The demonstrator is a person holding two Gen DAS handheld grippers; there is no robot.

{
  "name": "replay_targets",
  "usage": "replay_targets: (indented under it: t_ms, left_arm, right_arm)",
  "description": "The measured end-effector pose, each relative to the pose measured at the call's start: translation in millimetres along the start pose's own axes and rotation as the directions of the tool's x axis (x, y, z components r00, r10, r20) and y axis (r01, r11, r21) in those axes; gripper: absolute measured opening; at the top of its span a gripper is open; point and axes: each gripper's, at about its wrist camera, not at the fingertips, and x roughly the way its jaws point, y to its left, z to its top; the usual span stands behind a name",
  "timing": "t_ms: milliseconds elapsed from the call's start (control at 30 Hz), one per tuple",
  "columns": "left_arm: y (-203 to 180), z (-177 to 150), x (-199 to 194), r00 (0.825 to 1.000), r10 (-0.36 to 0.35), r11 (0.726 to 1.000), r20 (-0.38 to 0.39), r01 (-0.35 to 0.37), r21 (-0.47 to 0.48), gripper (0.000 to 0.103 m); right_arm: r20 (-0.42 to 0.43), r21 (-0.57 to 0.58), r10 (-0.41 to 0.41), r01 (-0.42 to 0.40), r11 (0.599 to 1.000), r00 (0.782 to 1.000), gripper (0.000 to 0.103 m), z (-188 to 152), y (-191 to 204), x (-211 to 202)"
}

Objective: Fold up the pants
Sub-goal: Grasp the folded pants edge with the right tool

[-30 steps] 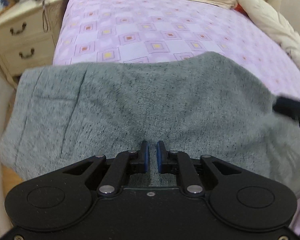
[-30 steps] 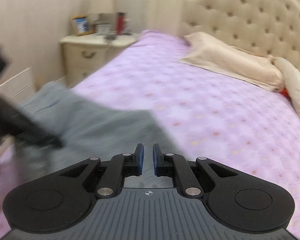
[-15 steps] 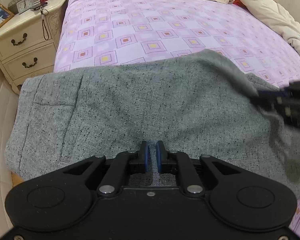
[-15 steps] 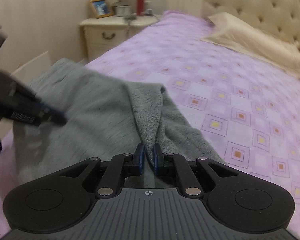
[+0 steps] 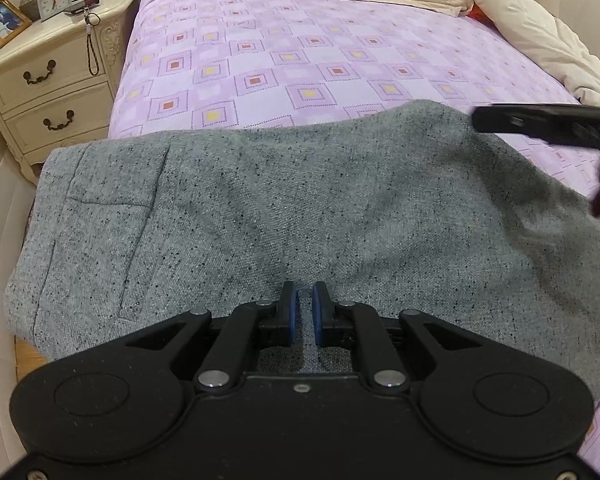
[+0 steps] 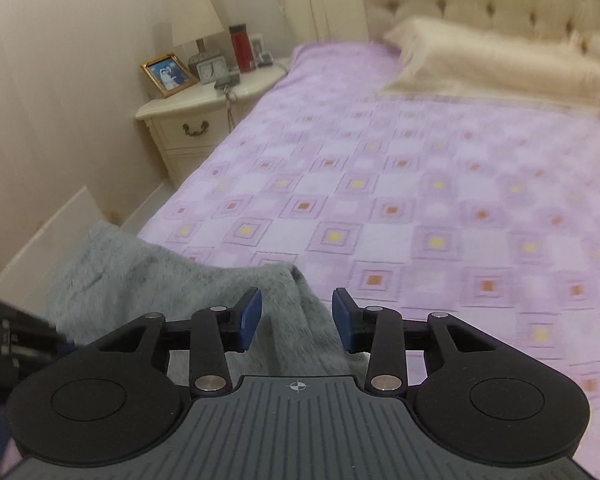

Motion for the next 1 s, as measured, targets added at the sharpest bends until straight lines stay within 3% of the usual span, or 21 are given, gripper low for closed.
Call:
replay_targets:
  t_ms: [67, 233, 300, 433, 567, 667, 800, 967, 1000]
  left_arm:
    - [2, 0, 0, 1.0, -0.008, 1.0, 0.002, 0.008, -0.005, 0.017]
    - [9, -1, -1, 0.999, -0.032, 0.999, 0.005, 0.032, -0.033, 0.017]
    - [10, -2, -1, 0.999, -0.038, 0.999, 0.008, 0.038, -0.038, 0.017]
    - [12, -3, -1, 0.999, -0.044, 0.998, 0.013, 0.044, -0.036, 0.017]
    - [16, -3, -2, 0.998, -0.055, 0.997, 0.014, 0.056, -0.047, 0.017]
    - [18, -4, -4, 0.998, -0.059, 0.997, 0.018, 0.059, -0.049, 0.017]
    - [18, -6, -5, 0.998, -0.057, 0.997, 0.025, 0.058, -0.043, 0.017]
    - [18, -8, -5, 0.998, -0.063, 0.997, 0.028, 0.065, -0.052, 0.017]
    - [18, -8, -5, 0.997, -0.065, 0.996, 0.028, 0.066, -0.055, 0.017]
  right_arm:
    - [-0.055, -0.001, 0.001, -0.001, 1.0, 0.998, 0.038, -5, 9, 8]
    - [-0.072, -0.172, 0.075, -0.086, 0.981, 0.995, 0.04, -43, 66, -4]
    - [-0.066, -0.183, 0.064, -0.075, 0.98, 0.996, 0.04, -48, 72, -5]
    - [0.001, -0.042, 0.0, 0.0, 0.999, 1.0, 0.039, -34, 49, 1]
    - [-0.008, 0.113, 0.051, -0.049, 0.992, 0.999, 0.039, -18, 24, 15]
    - [-0.027, 0.141, 0.102, -0.098, 0.985, 0.994, 0.039, -12, 20, 28]
    - [0.003, 0.125, 0.088, -0.087, 0.988, 0.996, 0.039, -1, 22, 42]
    - [0.0, 0.22, 0.083, -0.081, 0.972, 0.997, 0.037, -2, 8, 57]
    - [0.018, 0.256, 0.088, -0.09, 0.962, 0.996, 0.032, -5, 1, 55]
